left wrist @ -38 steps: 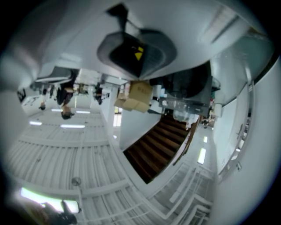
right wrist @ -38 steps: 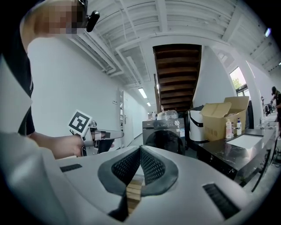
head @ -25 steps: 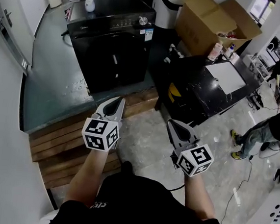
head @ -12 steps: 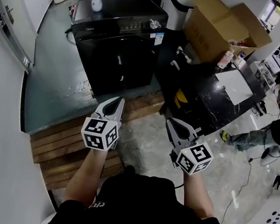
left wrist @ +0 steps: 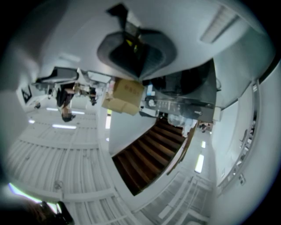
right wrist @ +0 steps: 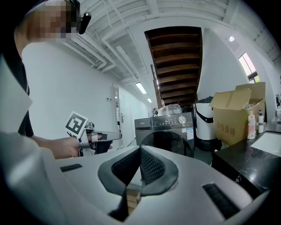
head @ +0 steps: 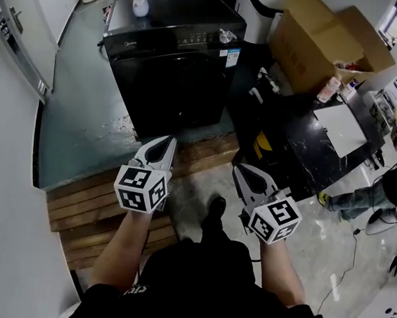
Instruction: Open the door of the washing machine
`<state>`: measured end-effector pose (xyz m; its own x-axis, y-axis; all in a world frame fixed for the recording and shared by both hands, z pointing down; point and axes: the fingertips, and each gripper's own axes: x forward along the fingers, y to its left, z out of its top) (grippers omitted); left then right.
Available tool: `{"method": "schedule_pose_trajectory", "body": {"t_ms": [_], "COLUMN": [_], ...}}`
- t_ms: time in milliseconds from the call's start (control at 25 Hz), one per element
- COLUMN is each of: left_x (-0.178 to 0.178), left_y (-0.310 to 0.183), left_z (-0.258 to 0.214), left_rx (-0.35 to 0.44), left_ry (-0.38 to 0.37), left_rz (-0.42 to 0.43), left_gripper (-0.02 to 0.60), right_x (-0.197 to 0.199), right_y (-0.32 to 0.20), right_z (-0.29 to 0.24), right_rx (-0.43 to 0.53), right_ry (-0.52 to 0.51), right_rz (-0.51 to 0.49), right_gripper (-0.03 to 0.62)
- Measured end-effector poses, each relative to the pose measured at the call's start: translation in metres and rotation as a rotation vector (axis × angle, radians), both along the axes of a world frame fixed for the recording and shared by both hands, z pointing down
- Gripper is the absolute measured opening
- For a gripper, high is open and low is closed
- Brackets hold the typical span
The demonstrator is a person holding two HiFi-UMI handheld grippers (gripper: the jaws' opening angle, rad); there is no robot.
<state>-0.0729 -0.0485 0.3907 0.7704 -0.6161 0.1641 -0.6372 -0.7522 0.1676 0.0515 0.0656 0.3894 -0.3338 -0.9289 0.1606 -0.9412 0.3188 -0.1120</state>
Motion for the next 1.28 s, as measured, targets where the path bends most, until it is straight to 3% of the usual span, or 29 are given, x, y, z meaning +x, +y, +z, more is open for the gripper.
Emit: {"method": "schedule_pose_trajectory", "body": {"t_ms": [480, 1000, 1280], "left_x": [0.059, 0.136, 0.149], "left_y": [-0.099, -0.207, -0.234], "left_z": [0.000, 0.008, 0.010], "left_rx": [-0.010, -0.049, -0.050], "left_ry": [0.006, -0.044, -0.062], "left_rz": [-0.058, -0.121, -0.163], "left_gripper": [0.008, 0.008, 0.008], "right_x": [0.059, 0.140, 0.151], "right_y": [-0.109, -0.227, -0.269], "right_z": [-0.004, 0.016, 0.020], "right_rx": [0.016, -0.044, -0.051], "right_ry": [0.002, -0.053, -0.078], "right_rz": [-0.088, -0.169, -0.232], "right_gripper": [-0.006, -0.006, -0.006]}}
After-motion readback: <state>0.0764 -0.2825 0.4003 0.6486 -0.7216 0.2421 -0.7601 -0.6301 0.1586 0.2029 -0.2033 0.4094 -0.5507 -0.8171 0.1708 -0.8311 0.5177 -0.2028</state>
